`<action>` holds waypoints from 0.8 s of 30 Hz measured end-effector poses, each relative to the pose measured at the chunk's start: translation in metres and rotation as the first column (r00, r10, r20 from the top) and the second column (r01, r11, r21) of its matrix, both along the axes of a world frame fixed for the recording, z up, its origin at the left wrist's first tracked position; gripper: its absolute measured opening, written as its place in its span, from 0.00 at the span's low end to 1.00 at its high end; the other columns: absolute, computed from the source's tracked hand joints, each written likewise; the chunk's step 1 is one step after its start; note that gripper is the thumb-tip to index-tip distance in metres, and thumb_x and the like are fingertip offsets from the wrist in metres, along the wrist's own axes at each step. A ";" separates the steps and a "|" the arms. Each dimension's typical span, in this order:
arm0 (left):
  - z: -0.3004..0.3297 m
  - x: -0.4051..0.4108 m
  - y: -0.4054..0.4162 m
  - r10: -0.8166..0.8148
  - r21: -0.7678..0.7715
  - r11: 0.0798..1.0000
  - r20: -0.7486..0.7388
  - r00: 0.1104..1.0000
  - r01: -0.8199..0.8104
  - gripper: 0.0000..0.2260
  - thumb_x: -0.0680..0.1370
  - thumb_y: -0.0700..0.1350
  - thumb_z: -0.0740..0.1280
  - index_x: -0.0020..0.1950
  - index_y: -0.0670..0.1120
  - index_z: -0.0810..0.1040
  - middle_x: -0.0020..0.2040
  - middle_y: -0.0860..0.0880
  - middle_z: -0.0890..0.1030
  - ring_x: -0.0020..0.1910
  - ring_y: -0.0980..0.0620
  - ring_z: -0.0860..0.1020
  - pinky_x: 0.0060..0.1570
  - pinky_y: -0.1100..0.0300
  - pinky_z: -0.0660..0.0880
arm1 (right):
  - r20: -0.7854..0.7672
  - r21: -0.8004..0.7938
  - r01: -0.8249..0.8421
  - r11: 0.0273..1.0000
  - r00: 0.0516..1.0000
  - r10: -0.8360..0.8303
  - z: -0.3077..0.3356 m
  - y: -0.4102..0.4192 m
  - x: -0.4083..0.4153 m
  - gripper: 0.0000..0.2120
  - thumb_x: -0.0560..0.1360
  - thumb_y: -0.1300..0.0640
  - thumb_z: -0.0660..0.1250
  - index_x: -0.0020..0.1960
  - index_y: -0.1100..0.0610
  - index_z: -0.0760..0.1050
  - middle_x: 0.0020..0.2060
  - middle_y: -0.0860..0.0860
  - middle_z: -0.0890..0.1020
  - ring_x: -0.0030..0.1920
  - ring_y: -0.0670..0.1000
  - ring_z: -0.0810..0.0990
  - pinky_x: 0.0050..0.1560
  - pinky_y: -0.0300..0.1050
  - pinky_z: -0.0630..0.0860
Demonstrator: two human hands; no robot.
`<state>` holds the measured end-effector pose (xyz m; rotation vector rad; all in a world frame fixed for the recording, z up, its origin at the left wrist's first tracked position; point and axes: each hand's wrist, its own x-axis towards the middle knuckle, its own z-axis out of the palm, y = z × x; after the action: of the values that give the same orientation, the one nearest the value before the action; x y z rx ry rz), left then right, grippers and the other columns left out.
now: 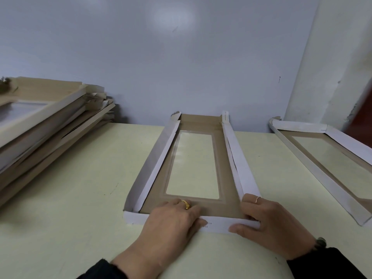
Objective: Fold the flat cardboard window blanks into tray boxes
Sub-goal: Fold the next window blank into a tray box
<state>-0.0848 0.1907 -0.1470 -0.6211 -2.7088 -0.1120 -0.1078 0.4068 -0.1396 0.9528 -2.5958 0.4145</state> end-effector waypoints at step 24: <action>0.002 -0.010 -0.075 -0.022 0.011 1.000 -0.016 1.000 0.022 0.23 0.77 0.65 0.44 0.32 0.55 0.66 0.31 0.59 0.69 0.33 0.59 0.67 0.41 0.62 0.63 | 0.098 0.054 0.147 0.988 0.984 -0.151 -0.008 0.019 -0.013 0.14 0.77 0.45 0.59 0.44 0.56 0.72 0.37 0.43 0.69 0.40 0.47 0.66 0.40 0.38 0.60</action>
<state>-0.0943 0.1158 -0.1446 -0.6465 -2.6843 -0.1271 -0.1203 0.4256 -0.1481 0.7631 -2.7579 0.3739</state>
